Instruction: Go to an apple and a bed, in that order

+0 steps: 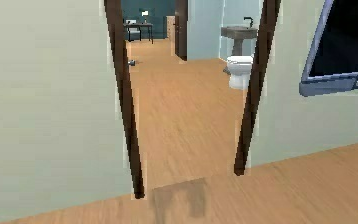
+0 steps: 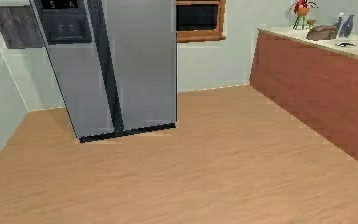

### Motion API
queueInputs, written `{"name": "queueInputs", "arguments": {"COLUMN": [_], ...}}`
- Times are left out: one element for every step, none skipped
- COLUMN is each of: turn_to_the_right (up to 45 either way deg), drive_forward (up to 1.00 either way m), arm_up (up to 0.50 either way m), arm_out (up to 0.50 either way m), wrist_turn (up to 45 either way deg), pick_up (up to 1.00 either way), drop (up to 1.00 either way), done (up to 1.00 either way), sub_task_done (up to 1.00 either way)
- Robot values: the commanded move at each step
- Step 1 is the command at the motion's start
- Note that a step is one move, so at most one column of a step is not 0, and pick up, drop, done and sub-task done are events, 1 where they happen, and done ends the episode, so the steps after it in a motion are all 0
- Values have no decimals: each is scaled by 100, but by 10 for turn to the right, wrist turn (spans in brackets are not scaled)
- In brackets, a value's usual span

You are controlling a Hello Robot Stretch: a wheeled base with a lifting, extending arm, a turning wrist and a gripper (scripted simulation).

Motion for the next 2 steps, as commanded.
{"name": "queueInputs", "arguments": {"turn_to_the_right": [60,0], "drive_forward": [0,100], "arm_up": [0,0], "arm_out": [0,0], "wrist_turn": [0,0], "pick_up": [0,0], "drop": [0,0], "done": [0,0], "sub_task_done": [0,0]}}
